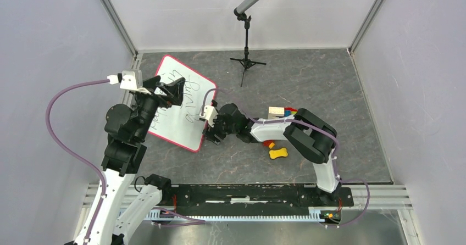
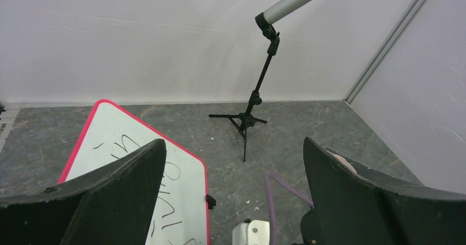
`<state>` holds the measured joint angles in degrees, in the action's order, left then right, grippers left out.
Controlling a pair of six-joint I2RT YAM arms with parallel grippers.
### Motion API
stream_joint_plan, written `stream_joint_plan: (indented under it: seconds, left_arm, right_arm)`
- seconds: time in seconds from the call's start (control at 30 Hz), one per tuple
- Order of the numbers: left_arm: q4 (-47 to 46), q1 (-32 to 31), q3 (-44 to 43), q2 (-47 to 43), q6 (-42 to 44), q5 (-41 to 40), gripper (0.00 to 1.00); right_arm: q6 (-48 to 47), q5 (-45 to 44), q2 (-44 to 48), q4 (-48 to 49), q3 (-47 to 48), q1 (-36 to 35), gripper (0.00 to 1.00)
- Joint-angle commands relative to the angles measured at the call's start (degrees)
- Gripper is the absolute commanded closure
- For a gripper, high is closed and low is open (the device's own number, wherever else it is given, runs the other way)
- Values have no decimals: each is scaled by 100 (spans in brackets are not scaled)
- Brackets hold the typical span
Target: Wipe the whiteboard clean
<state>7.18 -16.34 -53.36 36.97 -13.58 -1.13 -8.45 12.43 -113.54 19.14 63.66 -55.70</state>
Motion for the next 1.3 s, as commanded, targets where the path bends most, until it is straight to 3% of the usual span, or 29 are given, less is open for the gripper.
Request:
stream_joint_plan:
  seconds: [0.0, 0.27, 0.5, 0.63, 0.83, 1.03, 1.27]
  left_arm:
    - [-138, 43, -166, -10, -28, 219, 0]
    - [-156, 43, -174, -4, -113, 367, 0]
    - [-174, 69, -149, 75, -130, 367, 0]
    - [-225, 81, -114, 99, -177, 420, 0]
    - [-244, 96, -98, 146, -213, 435, 0]
    - [-270, 105, -79, 166, -265, 508, 0]
    - [-290, 105, -87, 241, -329, 610, 0]
  right_arm:
    - [-288, 147, -249, 115, 333, -141, 27]
    - [-402, -36, -542, 200, 414, -211, 45]
    - [-465, -137, -785, 262, 609, -271, 51]
    - [-477, -144, -767, 182, 623, -309, 65]
    - [-454, -240, -465, 271, 47, -318, 86]
    - [-299, -284, -63, 703, -894, -319, 99]
    - [13, -7, 496, 1113, -1951, -318, 100]
